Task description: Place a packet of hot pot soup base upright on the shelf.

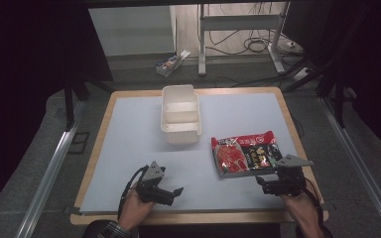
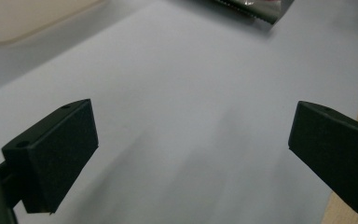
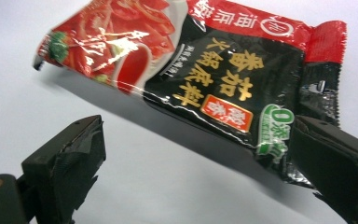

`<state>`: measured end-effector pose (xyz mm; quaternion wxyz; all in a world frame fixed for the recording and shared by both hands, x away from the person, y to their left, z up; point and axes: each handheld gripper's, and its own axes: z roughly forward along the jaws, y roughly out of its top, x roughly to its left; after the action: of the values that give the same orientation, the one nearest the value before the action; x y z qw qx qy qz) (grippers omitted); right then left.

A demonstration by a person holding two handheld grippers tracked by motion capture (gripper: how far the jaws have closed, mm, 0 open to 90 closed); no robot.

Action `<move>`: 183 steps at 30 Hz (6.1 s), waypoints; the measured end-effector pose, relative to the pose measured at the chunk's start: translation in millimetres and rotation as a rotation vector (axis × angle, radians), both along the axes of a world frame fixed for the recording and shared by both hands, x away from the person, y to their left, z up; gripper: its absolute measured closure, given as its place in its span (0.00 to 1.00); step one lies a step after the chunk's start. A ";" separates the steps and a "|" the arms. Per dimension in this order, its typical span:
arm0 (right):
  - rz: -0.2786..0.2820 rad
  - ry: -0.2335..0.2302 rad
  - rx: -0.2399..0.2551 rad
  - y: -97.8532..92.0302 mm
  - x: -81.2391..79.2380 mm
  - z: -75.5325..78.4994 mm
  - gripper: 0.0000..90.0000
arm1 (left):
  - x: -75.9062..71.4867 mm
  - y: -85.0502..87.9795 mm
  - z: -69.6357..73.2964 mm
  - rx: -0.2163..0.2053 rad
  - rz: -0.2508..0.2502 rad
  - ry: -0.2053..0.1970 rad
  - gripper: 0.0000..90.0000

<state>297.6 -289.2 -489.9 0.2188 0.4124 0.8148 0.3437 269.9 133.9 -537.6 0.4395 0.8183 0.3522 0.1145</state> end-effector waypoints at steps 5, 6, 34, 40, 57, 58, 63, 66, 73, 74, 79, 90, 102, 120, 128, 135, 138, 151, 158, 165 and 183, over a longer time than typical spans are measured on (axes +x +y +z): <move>-0.026 0.012 0.034 -12.9 3.7 -3.6 0.05 | -2.5 -4.2 0.8 -0.006 -0.030 -0.015 0.02; -0.031 0.011 0.037 -14.1 4.0 -3.5 0.05 | -3.0 -5.1 0.8 -0.003 -0.037 -0.020 0.02; 0.046 0.043 0.032 2.2 22.6 -2.2 0.06 | -3.8 -11.9 -0.2 0.093 -0.026 -0.031 0.02; 0.064 0.065 0.021 15.8 31.5 -2.4 0.06 | -3.8 -12.4 -0.5 0.098 -0.028 -0.031 0.02; 0.100 0.079 0.010 53.0 67.7 3.9 0.03 | -4.0 -12.7 -0.6 0.100 -0.033 -0.029 0.02; 0.106 0.082 0.016 55.6 70.2 4.1 0.03 | -4.0 -12.6 -0.5 0.100 -0.033 -0.029 0.02; 0.112 0.114 0.040 68.0 84.2 7.2 0.02 | -4.1 -12.3 -0.3 0.100 -0.034 -0.028 0.02; 0.114 0.130 0.049 76.3 92.8 8.6 0.03 | -4.1 -12.1 -0.2 0.099 -0.035 -0.028 0.02; 0.113 0.124 0.021 97.5 116.9 8.5 0.38 | -4.3 -12.0 0.2 0.097 -0.037 -0.032 0.02; 0.113 0.124 0.021 97.5 116.9 8.5 0.38 | -4.3 -11.9 0.3 0.098 -0.037 -0.032 0.02; 0.121 0.122 0.017 108.5 130.6 12.1 0.67 | -4.7 -12.1 0.5 0.097 -0.040 -0.035 0.02; 0.130 0.150 -0.100 136.5 160.7 -5.3 0.96 | -5.3 -12.8 0.7 0.099 -0.047 -0.036 0.02; 0.178 0.214 -0.148 146.5 158.4 -13.5 0.99 | -5.8 -14.3 0.2 0.110 -0.056 -0.034 0.02; 0.170 0.136 -0.086 116.8 127.2 5.7 0.98 | -5.4 -16.2 -0.5 0.122 -0.060 -0.020 0.03; -0.005 0.100 -0.064 41.4 128.9 18.4 0.99 | -5.9 -18.2 -0.6 0.129 -0.063 -0.013 0.04; -0.140 0.105 -0.104 -16.1 122.4 5.4 0.97 | -5.5 -18.4 -0.1 0.115 -0.054 -0.003 0.04; -0.162 0.129 -0.124 -28.2 121.5 -2.4 0.96 | -5.7 -18.3 0.3 0.112 -0.053 -0.004 0.04; -0.148 0.206 -0.049 -10.5 107.3 -10.4 0.99 | -3.9 -16.4 2.4 0.084 -0.043 0.006 0.04; -0.073 0.199 -0.087 21.8 92.4 -12.3 0.99 | -3.5 -15.4 5.4 0.062 -0.064 0.006 0.03; 0.013 0.195 -0.090 52.7 78.7 -15.4 0.99 | -3.5 -16.4 9.0 0.087 -0.054 -0.010 0.10; 0.063 0.074 -0.026 32.0 53.9 1.5 0.55 | 17.0 -34.3 22.0 -0.047 -0.155 -0.037 0.69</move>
<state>351.5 -257.2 -488.4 0.1831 0.3961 0.8393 0.3242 286.9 99.6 -515.6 0.4724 0.8305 0.2821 0.0868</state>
